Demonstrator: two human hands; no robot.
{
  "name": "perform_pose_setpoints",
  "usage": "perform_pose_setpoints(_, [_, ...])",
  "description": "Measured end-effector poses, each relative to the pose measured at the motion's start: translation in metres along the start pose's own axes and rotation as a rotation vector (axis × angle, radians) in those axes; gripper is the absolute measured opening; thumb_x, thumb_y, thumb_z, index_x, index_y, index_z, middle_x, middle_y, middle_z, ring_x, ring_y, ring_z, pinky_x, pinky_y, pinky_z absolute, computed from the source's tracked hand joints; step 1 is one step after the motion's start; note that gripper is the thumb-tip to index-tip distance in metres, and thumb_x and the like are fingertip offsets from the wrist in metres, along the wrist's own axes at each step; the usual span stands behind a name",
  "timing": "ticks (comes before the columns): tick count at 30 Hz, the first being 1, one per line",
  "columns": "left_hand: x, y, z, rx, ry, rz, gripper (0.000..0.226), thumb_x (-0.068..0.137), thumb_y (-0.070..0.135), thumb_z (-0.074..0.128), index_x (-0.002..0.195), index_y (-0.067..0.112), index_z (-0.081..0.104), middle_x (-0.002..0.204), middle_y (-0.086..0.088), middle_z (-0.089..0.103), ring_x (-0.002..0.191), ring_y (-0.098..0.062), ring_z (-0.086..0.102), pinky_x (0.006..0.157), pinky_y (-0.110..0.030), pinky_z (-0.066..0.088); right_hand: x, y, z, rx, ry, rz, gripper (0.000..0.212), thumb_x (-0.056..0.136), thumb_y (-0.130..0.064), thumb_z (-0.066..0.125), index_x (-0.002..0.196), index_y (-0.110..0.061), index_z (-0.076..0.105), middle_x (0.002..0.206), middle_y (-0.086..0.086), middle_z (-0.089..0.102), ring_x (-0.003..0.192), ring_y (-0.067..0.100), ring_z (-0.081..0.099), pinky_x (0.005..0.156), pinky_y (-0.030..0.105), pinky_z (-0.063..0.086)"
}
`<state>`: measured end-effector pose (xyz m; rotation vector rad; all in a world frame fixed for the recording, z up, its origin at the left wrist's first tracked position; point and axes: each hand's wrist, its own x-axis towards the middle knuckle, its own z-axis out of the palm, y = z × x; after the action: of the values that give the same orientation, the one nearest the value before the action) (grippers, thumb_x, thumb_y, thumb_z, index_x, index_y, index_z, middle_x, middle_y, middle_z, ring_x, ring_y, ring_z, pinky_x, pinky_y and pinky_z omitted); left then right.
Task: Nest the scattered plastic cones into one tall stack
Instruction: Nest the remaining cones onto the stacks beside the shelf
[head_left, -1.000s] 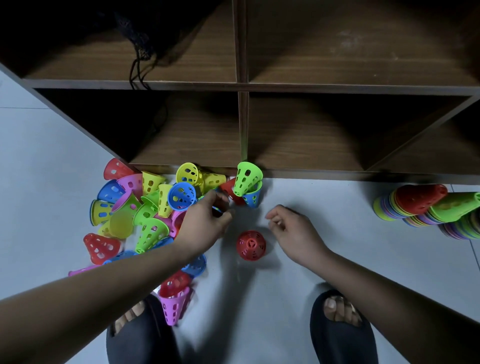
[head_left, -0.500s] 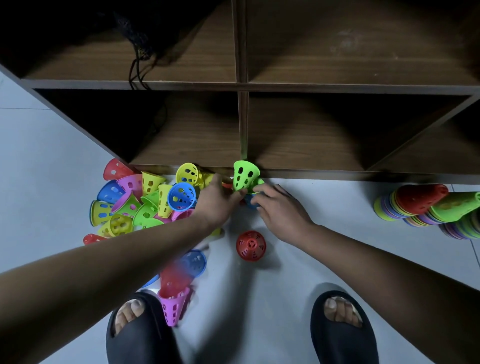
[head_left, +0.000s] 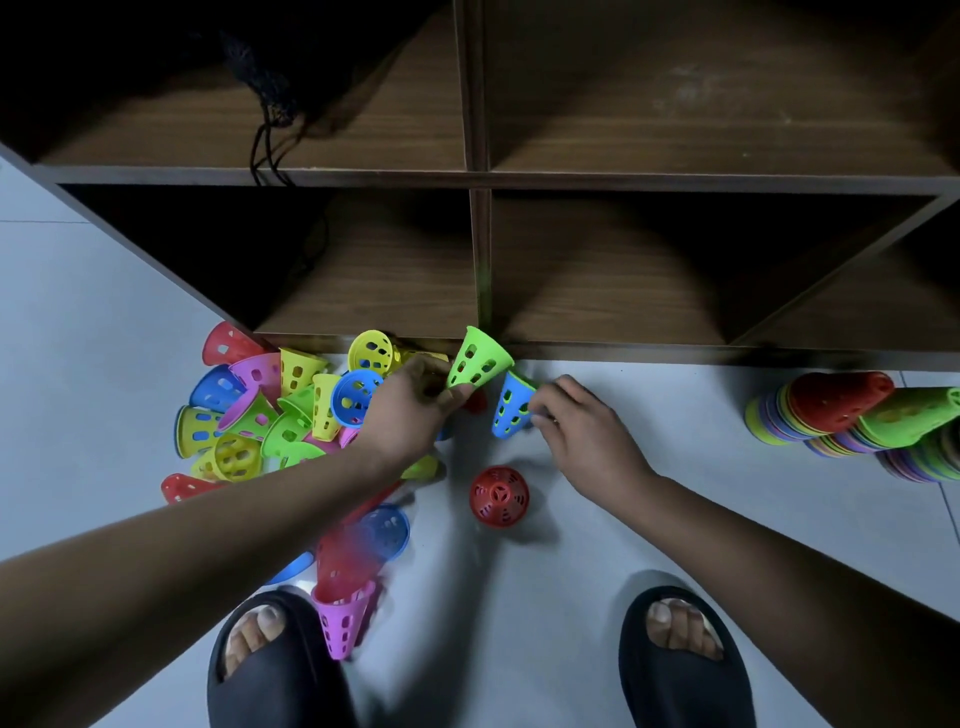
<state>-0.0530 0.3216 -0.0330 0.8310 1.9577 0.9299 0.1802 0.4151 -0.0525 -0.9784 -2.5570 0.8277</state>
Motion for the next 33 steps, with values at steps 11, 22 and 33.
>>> perform_pose_setpoints(11, [-0.084,0.045,-0.038,-0.126,-0.014,0.205,0.022,0.097,0.016,0.077,0.119,0.020,0.071,0.094,0.008,0.076,0.081,-0.011,0.075,0.073,-0.023,0.058,-0.036,-0.023,-0.033,0.813,0.116,0.523,0.013,0.104,-0.003,0.062,0.114,-0.010,0.063,0.078,0.009,0.072,0.069,0.020,0.066,0.068,0.031,0.051])
perform_pose_setpoints(22, [-0.126,0.063,-0.054,0.244,0.079,0.733,0.033,0.092,0.025,0.083,0.122,0.013,0.075,0.100,0.003,0.070,0.095,-0.018,0.069,0.080,-0.034,0.054,-0.061,-0.046,-0.009,1.331,0.005,0.765,0.011,0.102,0.006,0.055,0.110,0.014,0.058,0.090,0.019,0.055,0.062,0.021,0.048,0.056,0.029,0.039])
perform_pose_setpoints(33, [-0.119,0.050,-0.059,0.395,-0.056,0.871,0.038,0.091,0.020,0.086,0.126,0.013,0.075,0.097,0.006,0.057,0.087,-0.008,0.059,0.074,-0.029,0.052,-0.057,-0.044,0.004,1.139,-0.095,0.811,0.022,0.100,0.015,0.049,0.101,-0.002,0.064,0.079,0.021,0.060,0.060,0.022,0.051,0.056,0.030,0.040])
